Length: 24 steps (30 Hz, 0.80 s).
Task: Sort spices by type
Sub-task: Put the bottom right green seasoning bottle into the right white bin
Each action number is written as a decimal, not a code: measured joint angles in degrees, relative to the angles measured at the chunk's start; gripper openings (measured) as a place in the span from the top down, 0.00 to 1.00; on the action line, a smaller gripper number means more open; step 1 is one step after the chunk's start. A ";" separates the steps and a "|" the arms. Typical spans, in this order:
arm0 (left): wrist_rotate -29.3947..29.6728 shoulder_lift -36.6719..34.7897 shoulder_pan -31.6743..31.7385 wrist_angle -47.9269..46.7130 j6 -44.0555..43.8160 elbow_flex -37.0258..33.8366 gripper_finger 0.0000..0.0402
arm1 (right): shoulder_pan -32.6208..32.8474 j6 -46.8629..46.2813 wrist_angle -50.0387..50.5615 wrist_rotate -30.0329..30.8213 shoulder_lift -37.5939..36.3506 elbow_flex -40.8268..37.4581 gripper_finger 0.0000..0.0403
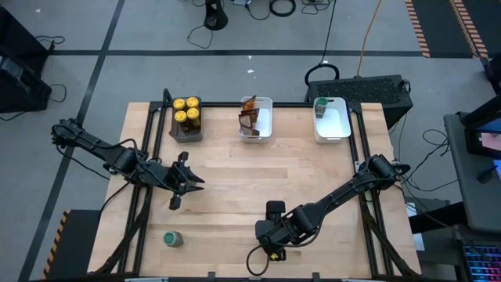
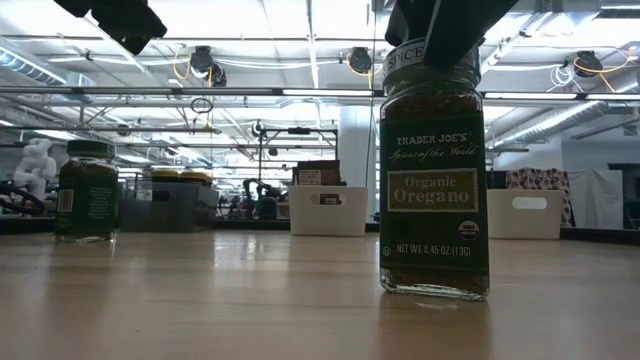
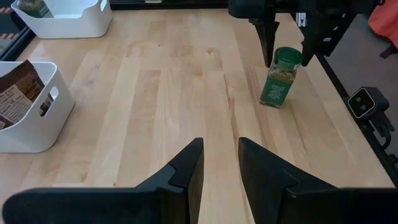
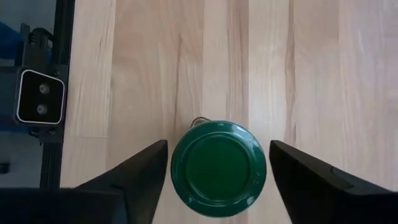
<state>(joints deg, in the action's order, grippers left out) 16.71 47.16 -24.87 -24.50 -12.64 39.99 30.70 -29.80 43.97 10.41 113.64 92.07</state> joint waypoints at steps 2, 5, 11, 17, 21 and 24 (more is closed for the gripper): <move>0.00 0.00 -0.02 0.01 0.01 0.00 0.74 | 0.02 0.00 0.01 -0.04 0.01 0.00 0.39; 0.02 0.00 0.00 -0.01 0.03 0.00 0.74 | 0.02 0.10 0.02 -0.07 0.01 0.00 0.45; 0.04 0.00 -0.02 0.01 0.01 0.00 0.74 | 0.01 0.28 0.04 -0.12 0.00 0.00 0.53; 0.04 0.00 -0.02 -0.01 -0.08 0.00 0.74 | 0.02 -0.50 0.02 -0.01 -0.02 0.00 0.54; 0.04 0.00 -0.01 0.01 -0.12 0.00 0.74 | -0.21 -2.34 0.22 -0.01 -0.43 -0.02 0.53; 0.04 0.00 0.00 0.02 -0.12 0.00 0.74 | -1.01 -2.64 0.20 0.29 -2.05 0.09 0.54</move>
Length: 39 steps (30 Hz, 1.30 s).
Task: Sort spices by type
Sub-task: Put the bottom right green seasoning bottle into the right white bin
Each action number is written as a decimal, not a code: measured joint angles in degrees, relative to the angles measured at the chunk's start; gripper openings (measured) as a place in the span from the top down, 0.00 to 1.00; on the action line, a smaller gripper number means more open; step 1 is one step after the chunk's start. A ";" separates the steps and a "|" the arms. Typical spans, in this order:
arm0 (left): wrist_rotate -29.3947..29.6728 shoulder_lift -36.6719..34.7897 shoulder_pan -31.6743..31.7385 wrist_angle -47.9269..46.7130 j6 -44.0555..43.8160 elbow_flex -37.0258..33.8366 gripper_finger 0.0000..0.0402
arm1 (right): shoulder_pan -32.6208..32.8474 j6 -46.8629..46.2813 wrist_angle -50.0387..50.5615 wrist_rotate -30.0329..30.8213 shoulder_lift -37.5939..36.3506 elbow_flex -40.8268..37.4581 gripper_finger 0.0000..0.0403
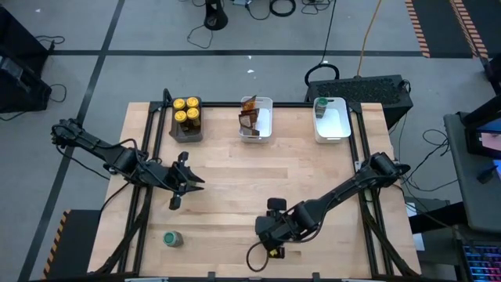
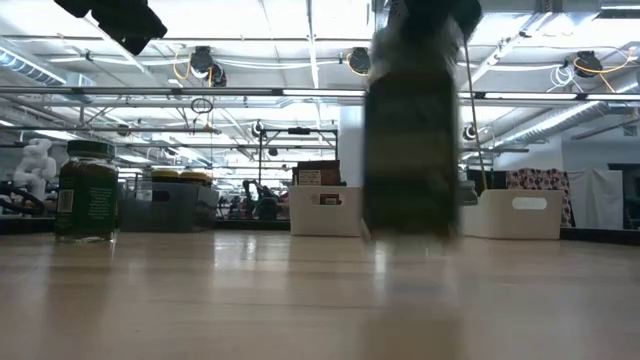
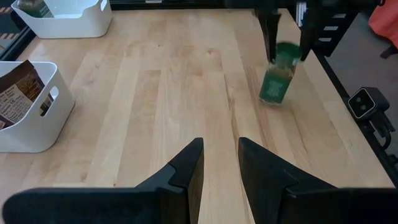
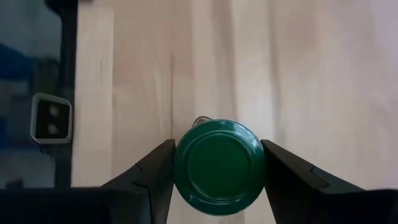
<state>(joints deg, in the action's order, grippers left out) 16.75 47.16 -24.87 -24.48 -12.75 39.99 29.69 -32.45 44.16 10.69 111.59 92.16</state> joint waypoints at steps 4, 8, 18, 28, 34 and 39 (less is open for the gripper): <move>0.00 -0.02 -0.01 0.01 0.02 0.00 0.74 | -1.98 -0.17 0.05 0.35 -3.26 0.46 0.54; 0.00 -0.02 -0.01 0.03 -0.06 0.00 0.74 | -4.29 -1.22 0.62 0.67 -6.44 0.46 0.53; 0.00 -0.02 -0.01 4.11 -0.20 0.00 0.74 | -12.61 -7.01 8.58 5.28 -15.83 0.48 0.53; -3.38 -0.04 -0.01 12.40 4.28 0.00 0.74 | -22.01 -13.32 20.53 9.71 -24.09 0.48 0.54; -5.28 -1.29 0.20 12.56 7.01 0.00 0.74 | -28.01 -17.13 29.07 10.50 -27.02 0.48 0.54; 1.57 -3.30 2.64 12.95 11.22 0.00 0.74 | -34.64 -13.08 33.22 10.47 -28.65 0.48 0.53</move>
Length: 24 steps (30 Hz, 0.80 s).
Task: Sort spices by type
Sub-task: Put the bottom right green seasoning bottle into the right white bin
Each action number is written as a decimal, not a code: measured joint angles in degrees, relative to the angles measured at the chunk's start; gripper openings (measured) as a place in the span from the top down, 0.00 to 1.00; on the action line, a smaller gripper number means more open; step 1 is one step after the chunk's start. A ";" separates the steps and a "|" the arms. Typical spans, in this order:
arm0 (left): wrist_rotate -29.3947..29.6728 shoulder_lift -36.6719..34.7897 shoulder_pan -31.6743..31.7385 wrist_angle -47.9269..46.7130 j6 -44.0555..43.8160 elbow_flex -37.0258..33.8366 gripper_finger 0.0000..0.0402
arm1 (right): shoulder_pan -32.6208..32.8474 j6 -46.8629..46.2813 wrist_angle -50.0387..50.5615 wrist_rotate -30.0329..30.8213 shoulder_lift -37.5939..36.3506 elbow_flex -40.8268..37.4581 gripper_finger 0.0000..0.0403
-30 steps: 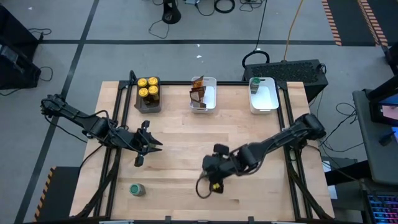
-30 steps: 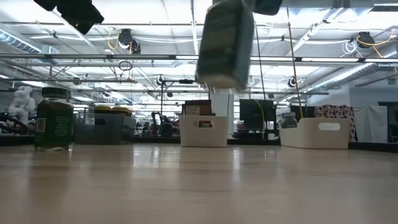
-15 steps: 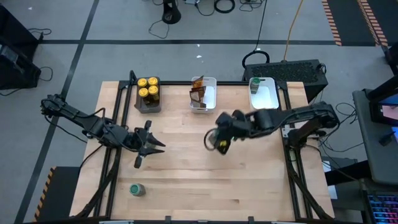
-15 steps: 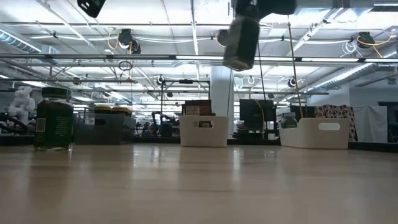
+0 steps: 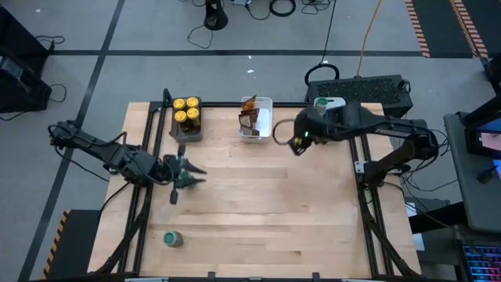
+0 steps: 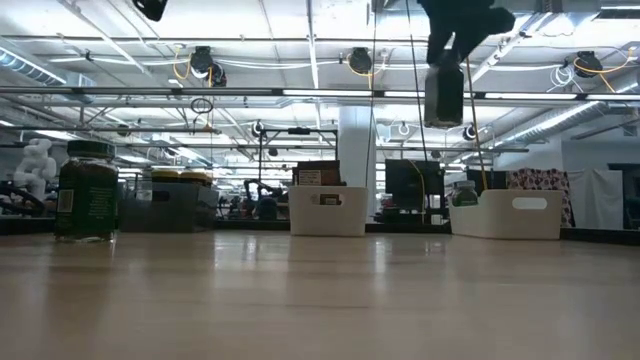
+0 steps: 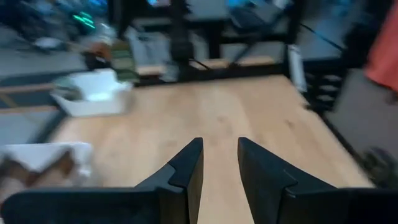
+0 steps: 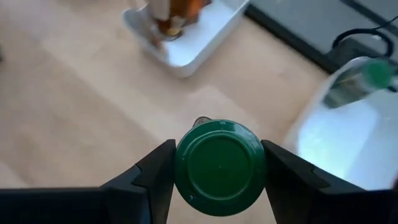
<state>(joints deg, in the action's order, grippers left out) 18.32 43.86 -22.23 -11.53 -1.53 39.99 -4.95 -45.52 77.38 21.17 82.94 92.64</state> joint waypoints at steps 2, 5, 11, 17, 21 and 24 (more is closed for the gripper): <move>1.39 -0.58 1.85 1.43 0.54 0.04 0.74 | -3.03 2.85 0.19 -0.02 -1.08 0.00 0.53; 1.47 -0.85 5.13 1.97 0.82 0.07 0.74 | -7.97 5.70 1.11 0.01 -2.84 0.04 0.54; 1.47 -0.83 12.60 2.14 1.48 0.07 0.74 | -18.17 12.17 1.75 0.09 -5.84 0.04 0.53; 1.47 -1.51 20.70 3.27 1.99 0.07 0.74 | -28.13 19.14 2.10 -0.10 -6.76 0.04 0.54; 1.47 -1.62 25.84 3.89 1.98 0.07 0.74 | -34.68 25.28 1.22 -0.57 -6.29 0.02 0.53; 1.28 -1.60 28.36 3.27 0.30 0.07 0.74 | -38.92 28.15 -0.52 -2.61 -6.12 -1.24 0.54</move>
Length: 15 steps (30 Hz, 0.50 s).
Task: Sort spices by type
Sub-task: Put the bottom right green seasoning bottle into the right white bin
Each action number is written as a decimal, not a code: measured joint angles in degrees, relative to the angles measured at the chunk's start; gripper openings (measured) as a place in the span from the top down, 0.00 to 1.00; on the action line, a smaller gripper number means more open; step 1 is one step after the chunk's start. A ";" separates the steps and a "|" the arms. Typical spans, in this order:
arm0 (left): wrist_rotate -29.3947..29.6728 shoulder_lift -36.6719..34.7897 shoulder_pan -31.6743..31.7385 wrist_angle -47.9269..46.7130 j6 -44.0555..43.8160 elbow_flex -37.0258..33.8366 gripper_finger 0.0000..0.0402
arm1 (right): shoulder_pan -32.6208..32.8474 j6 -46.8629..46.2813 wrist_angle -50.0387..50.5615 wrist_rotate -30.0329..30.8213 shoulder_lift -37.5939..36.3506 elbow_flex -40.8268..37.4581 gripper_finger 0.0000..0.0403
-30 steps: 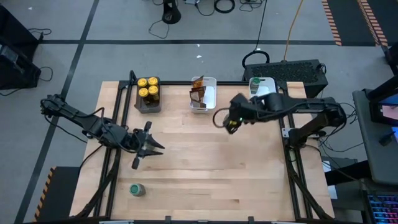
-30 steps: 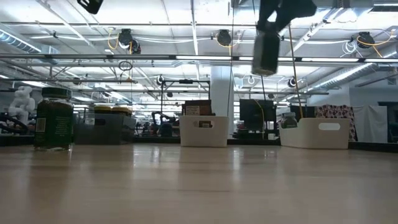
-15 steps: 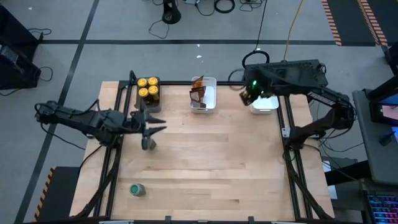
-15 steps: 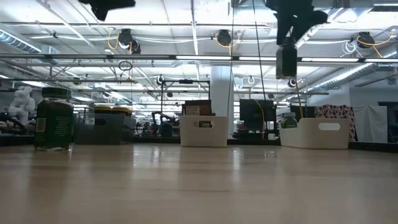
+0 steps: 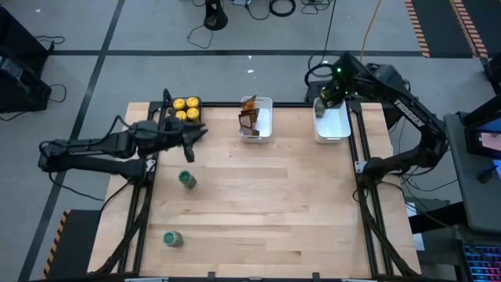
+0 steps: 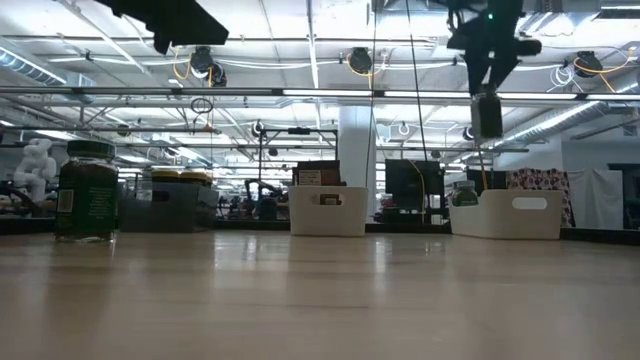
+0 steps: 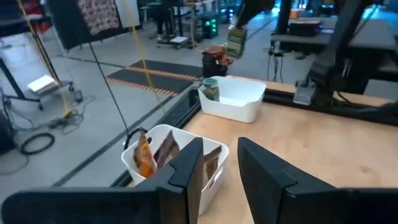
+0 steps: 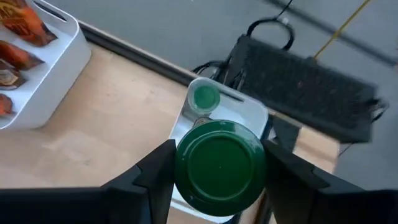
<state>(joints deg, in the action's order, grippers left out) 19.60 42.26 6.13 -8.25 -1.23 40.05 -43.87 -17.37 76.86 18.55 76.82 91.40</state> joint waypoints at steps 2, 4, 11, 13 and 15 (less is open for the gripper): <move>-1.38 -0.53 0.95 -0.32 -1.29 -0.01 0.74 | -2.54 0.31 -0.57 -2.39 -0.02 -1.27 0.54; -3.61 -1.62 1.48 -1.16 -1.07 -0.02 0.74 | -4.46 0.45 -0.84 -3.03 0.00 -2.77 0.53; -6.76 -7.23 3.72 -7.05 1.18 -0.04 0.74 | -7.72 -3.43 -5.13 -3.69 0.00 -6.76 0.53; -7.51 -8.79 4.40 -7.81 1.70 -0.04 0.74 | -8.13 -5.00 -5.85 -3.98 0.01 -7.41 0.54; -7.66 -10.03 5.11 -8.03 2.04 -0.23 0.74 | -8.73 -6.05 -6.23 -3.83 0.02 -7.52 0.53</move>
<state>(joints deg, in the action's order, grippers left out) 11.95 32.23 11.24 -16.28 0.81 39.82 -52.60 -23.43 70.63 14.72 76.84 83.88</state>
